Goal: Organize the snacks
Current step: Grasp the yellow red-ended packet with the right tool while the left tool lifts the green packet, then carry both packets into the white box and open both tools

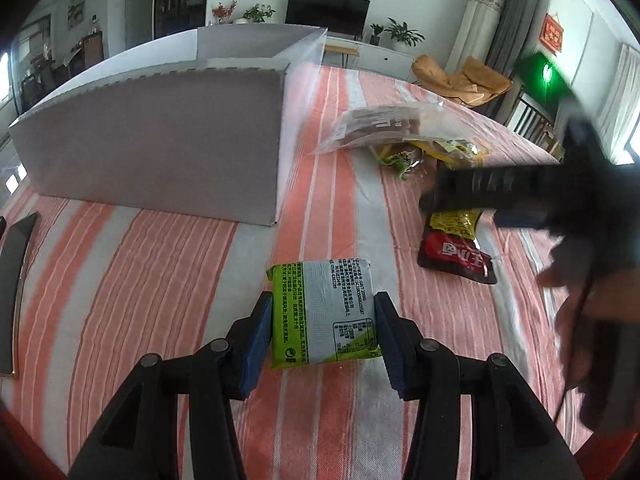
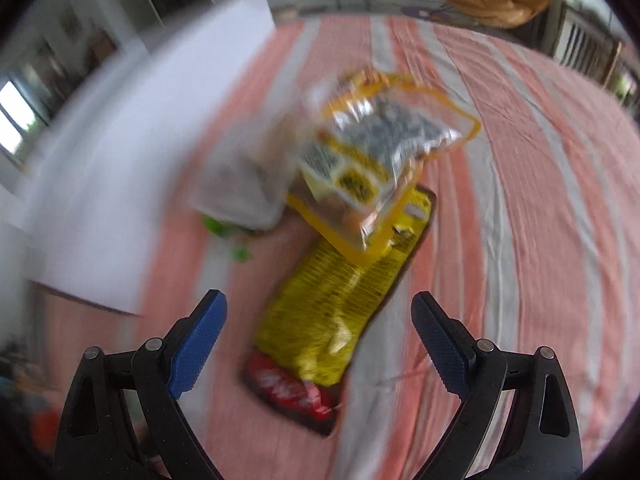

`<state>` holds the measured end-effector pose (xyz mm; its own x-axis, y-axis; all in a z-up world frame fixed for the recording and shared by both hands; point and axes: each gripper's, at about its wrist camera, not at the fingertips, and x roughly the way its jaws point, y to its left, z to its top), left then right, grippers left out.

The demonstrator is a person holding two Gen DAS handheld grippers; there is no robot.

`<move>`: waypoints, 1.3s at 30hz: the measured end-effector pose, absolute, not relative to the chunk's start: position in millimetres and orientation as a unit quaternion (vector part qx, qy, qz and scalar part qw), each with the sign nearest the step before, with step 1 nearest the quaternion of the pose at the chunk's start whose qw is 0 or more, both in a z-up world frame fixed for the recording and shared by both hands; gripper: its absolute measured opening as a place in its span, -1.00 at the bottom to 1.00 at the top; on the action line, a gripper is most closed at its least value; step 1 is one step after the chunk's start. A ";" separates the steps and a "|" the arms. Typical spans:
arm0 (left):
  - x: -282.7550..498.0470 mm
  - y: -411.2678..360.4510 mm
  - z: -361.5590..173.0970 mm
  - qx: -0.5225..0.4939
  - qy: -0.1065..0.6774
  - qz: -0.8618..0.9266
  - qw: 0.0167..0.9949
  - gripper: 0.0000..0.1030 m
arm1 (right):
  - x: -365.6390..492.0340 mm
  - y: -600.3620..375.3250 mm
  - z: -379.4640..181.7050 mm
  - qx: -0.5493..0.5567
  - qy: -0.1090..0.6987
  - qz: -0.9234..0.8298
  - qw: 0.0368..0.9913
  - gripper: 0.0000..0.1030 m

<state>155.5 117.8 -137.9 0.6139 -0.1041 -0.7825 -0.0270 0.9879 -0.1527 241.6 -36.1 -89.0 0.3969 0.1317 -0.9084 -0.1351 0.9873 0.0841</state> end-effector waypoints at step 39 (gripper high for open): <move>196.5 198.2 4.7 -0.164 0.356 -0.037 0.919 -0.05 | 259.2 -70.0 55.4 0.184 0.478 0.305 0.803 -0.13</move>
<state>196.5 198.2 4.7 0.7439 -0.1851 -0.6422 -0.0479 0.9437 -0.3274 259.2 -70.0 55.4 0.3569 0.6661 -0.6549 -0.3141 0.7458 0.5874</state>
